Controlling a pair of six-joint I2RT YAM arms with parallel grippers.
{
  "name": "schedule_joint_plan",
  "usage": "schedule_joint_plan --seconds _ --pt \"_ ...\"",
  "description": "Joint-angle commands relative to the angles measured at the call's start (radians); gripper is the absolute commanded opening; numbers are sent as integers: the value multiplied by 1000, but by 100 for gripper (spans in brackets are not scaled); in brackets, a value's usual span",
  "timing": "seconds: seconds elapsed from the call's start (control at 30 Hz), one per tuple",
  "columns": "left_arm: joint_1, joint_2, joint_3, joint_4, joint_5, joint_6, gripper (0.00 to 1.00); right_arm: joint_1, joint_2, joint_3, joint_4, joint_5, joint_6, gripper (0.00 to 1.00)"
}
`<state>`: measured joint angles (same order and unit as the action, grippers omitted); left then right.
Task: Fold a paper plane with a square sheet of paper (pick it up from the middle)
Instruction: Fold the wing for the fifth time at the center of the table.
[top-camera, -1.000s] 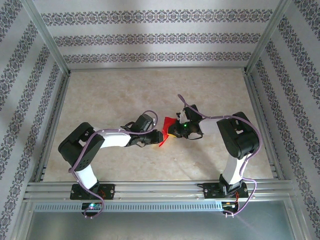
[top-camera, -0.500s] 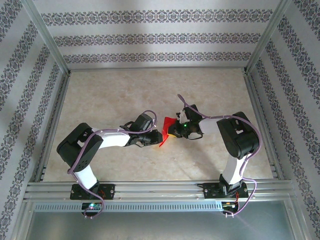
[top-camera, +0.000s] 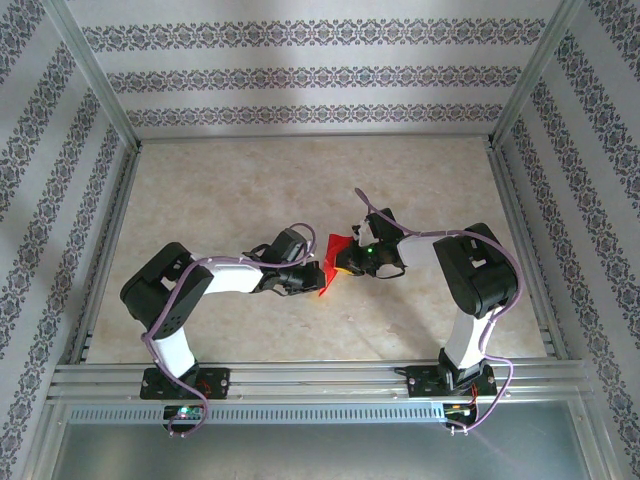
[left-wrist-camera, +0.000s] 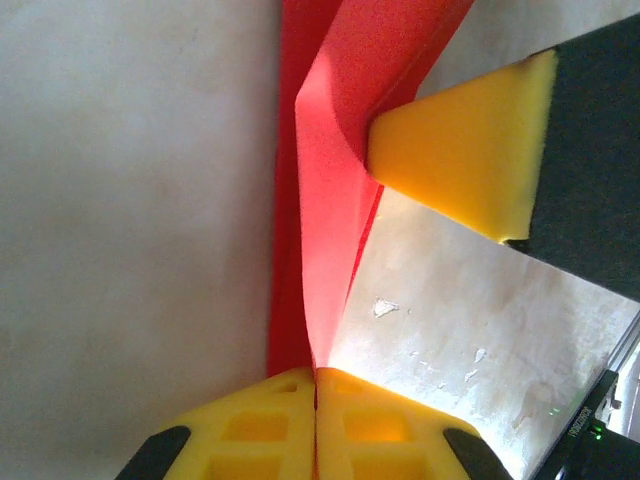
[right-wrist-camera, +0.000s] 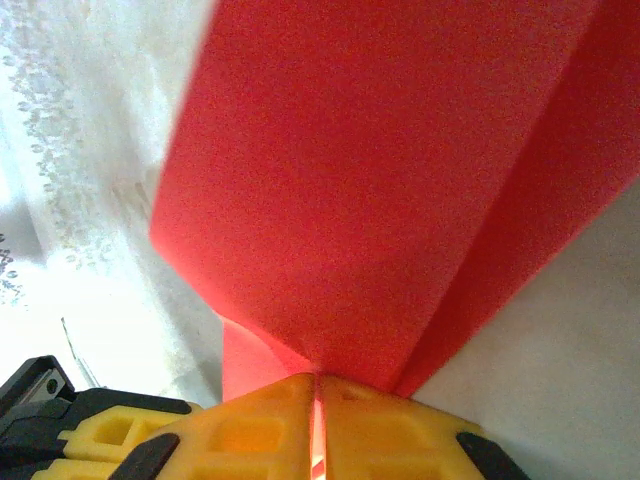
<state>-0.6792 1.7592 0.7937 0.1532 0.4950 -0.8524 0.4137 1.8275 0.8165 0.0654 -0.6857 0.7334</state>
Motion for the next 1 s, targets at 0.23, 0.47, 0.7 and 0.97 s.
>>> schedule_joint_plan --seconds 0.23,0.47,0.7,0.97 --pt "2 24 -11 22 15 -8 7 17 52 0 -65 86 19 13" --pt "1 -27 -10 -24 -7 -9 13 17 58 1 -79 95 23 13" --pt "6 -90 -17 -84 -23 5 18 17 58 4 -89 98 22 13" --pt "6 -64 -31 -79 -1 5 17 17 56 6 -90 100 23 13"
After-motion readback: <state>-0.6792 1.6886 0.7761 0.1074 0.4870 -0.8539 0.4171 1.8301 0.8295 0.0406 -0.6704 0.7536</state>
